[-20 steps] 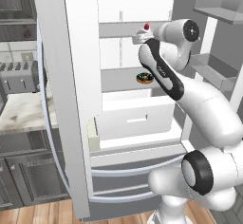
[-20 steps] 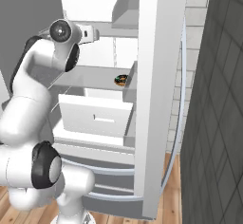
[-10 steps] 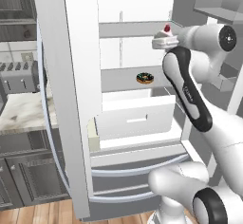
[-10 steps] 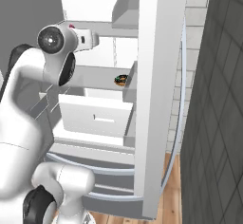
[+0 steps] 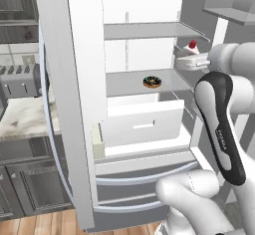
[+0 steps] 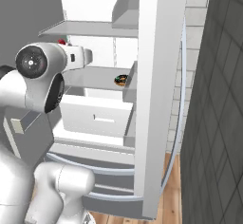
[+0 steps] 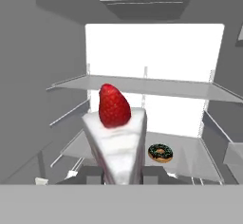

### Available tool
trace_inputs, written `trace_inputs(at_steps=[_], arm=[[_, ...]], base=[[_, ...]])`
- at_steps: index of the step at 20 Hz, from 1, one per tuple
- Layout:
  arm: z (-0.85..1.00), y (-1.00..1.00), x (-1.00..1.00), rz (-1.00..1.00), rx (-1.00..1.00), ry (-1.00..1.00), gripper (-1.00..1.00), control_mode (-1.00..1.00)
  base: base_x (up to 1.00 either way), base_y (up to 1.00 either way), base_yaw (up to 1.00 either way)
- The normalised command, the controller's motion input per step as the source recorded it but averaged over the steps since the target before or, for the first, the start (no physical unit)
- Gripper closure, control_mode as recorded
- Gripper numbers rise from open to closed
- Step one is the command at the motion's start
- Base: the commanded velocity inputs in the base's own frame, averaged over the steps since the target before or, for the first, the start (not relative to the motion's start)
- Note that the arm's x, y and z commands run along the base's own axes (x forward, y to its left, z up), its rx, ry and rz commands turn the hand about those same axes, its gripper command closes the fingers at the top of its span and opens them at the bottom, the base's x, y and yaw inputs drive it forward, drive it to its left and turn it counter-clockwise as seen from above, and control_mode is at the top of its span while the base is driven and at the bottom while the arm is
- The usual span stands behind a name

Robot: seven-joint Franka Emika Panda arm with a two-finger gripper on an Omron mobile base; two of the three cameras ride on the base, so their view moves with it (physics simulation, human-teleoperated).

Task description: Take the cake and donut from the fridge and place them on the empty tray on the dining counter.

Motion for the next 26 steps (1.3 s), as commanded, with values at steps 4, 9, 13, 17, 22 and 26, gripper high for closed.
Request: trace_inputs(at_steps=[4,9,13,17,22,26], arm=[[-0.16,0.0,-0.39,0.0,0.0,0.0,1.0,-1.0],[-0.06,0.0,-0.06,0.0,0.0,0.0,1.0,-1.0],[0.0,0.0,0.0,0.0,0.0,0.0,1.0,1.0],[0.0,0.0,0.0,0.0,0.0,0.0,1.0,1.0],[0.0,0.0,0.0,0.0,0.0,0.0,1.0,1.0],[0.0,0.0,0.0,0.0,0.0,0.0,1.0,1.0]], base=[[0.0,0.0,0.0],[0.0,0.0,0.0],[-0.98,-0.24,0.0],[-1.0,-0.22,0.0],[-1.0,-0.04,0.01],[-0.99,0.04,0.27]])
